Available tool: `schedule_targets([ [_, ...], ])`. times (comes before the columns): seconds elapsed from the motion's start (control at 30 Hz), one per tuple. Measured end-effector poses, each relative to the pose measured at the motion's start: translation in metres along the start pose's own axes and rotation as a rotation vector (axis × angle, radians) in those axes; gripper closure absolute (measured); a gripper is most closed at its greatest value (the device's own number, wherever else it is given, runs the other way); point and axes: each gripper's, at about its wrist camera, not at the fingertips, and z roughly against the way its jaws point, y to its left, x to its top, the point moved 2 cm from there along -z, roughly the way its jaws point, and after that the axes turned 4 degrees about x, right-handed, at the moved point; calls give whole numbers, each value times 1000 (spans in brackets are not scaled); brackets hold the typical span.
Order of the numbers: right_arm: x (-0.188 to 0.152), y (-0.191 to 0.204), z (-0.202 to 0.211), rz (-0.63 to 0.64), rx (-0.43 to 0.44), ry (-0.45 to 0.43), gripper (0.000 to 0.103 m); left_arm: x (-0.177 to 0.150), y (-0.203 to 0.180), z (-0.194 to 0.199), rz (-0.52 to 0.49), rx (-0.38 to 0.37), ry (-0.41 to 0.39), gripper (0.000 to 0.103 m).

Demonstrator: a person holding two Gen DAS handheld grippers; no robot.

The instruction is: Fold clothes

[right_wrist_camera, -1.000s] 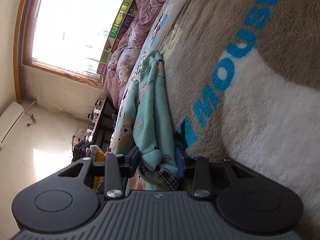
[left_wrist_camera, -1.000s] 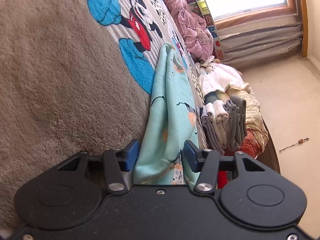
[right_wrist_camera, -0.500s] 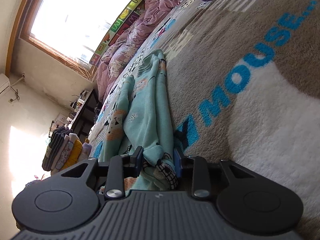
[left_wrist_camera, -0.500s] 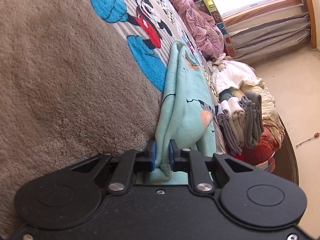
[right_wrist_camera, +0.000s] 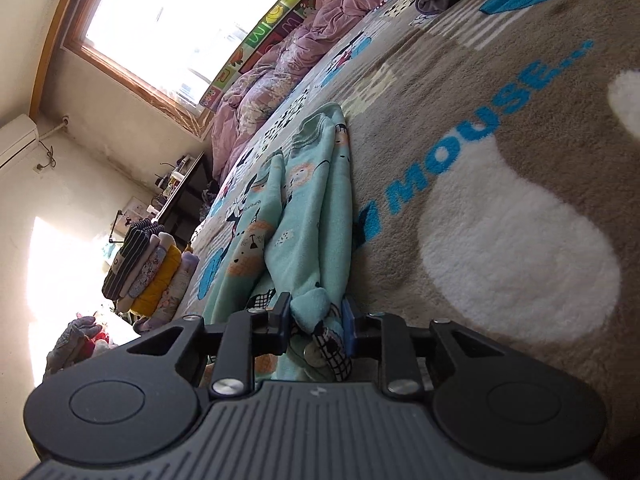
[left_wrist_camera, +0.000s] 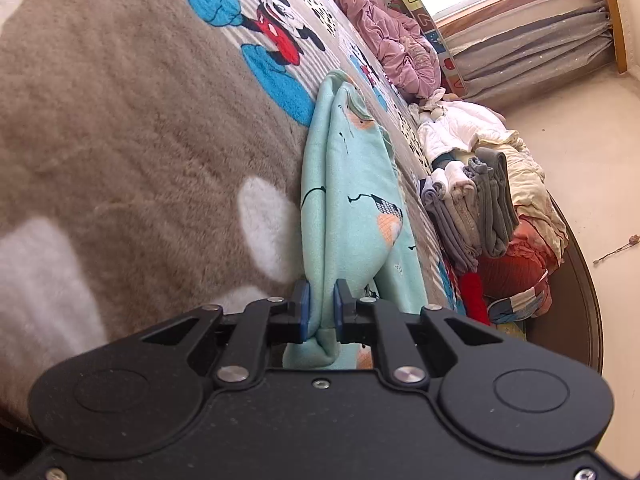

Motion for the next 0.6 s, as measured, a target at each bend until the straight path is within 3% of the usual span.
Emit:
schedule_targets([
  [0.07,-6,-5,10,-3,-4,26,73,-8,2,3,-30,19,2,92],
  [0.13,-9,-5,17,13,-13,34,69,-7,3,9,-39,2,-13,75],
  [0.17,-8,-1,22,48,-22,24,63,-5,2,15,-53,2,-36,58],
  [0.23,-5,7,32,127,-37,4,59,-4,-10,33,-162,-4,-97,52],
  [0.3,-3,23,42,299,-58,-19,59,-8,-29,47,-344,14,-148,51],
  [0.4,-15,50,47,691,-147,-17,58,-31,-63,60,-772,100,-193,43],
  [0.5,-44,65,50,1051,-206,42,57,-69,-75,52,-1172,210,-171,40],
  [0.6,-73,68,49,1283,-239,112,53,-99,-60,29,-1445,352,-146,40],
])
